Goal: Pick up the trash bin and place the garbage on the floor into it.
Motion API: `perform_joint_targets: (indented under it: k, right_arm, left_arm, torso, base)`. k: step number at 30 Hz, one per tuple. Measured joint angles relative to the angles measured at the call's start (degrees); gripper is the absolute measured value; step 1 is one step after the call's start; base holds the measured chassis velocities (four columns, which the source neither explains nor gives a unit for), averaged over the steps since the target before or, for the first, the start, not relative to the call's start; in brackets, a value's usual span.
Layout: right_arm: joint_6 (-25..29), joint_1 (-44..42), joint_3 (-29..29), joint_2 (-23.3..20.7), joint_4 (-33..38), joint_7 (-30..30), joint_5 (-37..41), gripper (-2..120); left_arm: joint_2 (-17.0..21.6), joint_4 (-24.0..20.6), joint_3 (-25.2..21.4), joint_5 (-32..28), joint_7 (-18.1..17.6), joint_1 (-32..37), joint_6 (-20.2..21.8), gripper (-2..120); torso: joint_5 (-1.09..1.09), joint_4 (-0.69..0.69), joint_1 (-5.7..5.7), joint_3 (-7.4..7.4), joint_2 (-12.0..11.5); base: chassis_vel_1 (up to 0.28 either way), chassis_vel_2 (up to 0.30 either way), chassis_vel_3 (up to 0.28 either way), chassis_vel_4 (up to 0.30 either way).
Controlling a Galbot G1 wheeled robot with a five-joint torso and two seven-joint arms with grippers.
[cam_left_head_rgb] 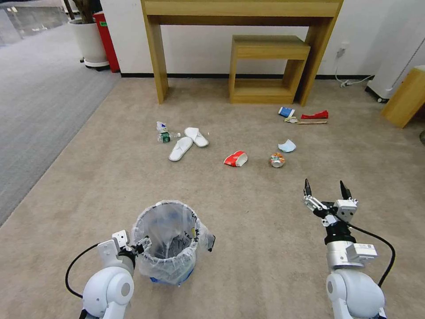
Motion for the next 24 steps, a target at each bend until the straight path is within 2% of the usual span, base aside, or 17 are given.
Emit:
perform_joint_targets:
  k: [4,6,8,19,24]
  right_arm:
    - [0.05,-0.01,0.0,-0.06,0.0,-0.03,0.0,100]
    - [0.1,-0.02,0.01,-0.11,0.0,-0.03,0.0,100]
    - [0.13,-0.03,0.01,-0.15,0.0,-0.03,0.0,100]
    - [0.49,-0.06,0.07,-0.32,-0.01,-0.09,0.04,100]
    - [0.73,-0.06,0.14,-0.36,-0.23,-0.19,0.04,100]
  left_arm:
    - [-0.15,0.2,-0.01,0.11,0.03,0.02,-0.09,84]
    - [-0.24,0.35,0.0,0.25,0.07,0.04,-0.12,76]
    - [-0.32,0.46,0.02,0.3,0.1,0.06,-0.13,74]
    - [-0.64,1.26,-0.16,0.5,0.71,0.11,-0.58,33]
    - [-0.84,1.46,-0.2,0.69,1.02,0.19,-0.63,29]
  torso:
    - [0.0,0.0,0.0,0.0,0.0]
    - [0.0,0.0,0.0,0.0,0.0]
    - [0.0,0.0,0.0,0.0,0.0]
    - [0.02,0.0,0.0,-0.01,0.01]
    - [0.02,0.0,0.0,-0.01,0.01]
  base:
    - [0.0,0.0,0.0,0.0]
    - [0.0,0.0,0.0,0.0]
    - [0.0,0.0,0.0,0.0]
    - [0.0,0.0,0.0,0.0]
    - [0.0,0.0,0.0,0.0]
